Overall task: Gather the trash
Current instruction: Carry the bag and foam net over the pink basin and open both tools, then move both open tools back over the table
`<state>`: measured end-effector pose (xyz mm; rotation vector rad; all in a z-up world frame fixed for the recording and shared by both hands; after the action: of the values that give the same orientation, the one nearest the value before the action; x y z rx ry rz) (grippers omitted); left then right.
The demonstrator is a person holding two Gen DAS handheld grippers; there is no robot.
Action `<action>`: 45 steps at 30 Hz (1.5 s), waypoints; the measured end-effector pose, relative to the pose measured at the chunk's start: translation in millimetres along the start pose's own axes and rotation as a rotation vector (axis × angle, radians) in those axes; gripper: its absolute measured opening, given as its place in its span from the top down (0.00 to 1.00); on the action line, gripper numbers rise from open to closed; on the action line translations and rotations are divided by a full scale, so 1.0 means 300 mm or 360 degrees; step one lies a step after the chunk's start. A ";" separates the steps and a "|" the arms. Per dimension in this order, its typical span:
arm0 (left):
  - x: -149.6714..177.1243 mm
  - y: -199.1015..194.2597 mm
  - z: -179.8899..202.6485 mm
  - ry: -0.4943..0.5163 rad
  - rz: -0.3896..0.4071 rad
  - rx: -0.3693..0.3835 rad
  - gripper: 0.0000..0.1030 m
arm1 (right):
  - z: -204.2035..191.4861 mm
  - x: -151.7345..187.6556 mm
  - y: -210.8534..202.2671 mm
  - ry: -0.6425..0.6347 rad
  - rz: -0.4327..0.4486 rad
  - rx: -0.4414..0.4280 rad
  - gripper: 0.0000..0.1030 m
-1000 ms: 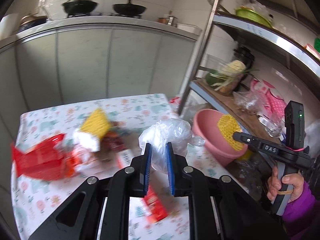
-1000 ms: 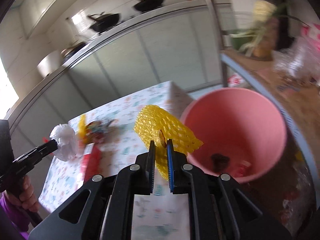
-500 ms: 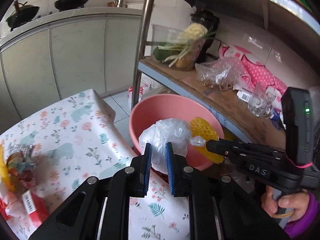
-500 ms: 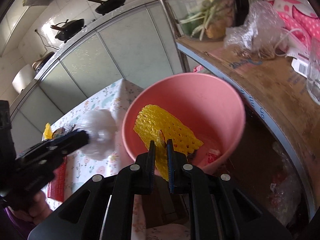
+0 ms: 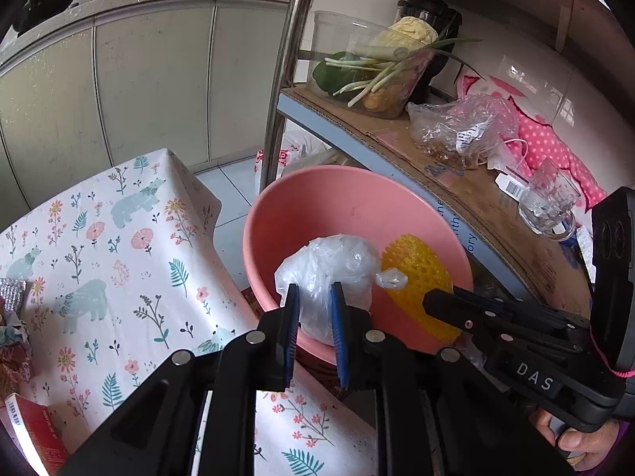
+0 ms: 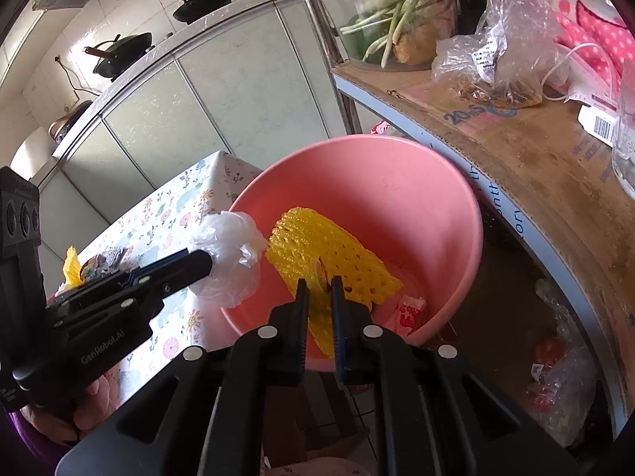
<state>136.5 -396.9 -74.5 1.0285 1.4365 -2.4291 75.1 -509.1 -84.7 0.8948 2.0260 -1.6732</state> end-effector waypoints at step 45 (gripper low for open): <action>0.090 -0.455 -0.214 -0.0120 0.0213 -0.0059 0.53 | -0.348 0.005 -0.061 -0.0274 0.0006 -0.0193 0.69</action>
<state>87.5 -265.7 -12.5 0.9811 1.3388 -2.3129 73.7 -409.7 -48.2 0.6892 1.9837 -1.5494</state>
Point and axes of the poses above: each gripper's, at about its wrist camera, not at the fingertips, and y roughly the way its jaws point, z to its right, x to its underside, the point moved 7 cm from there along y, roughly the way its jaws point, and after that the axes turned 9 degrees about -y, right-handed, at the moved point
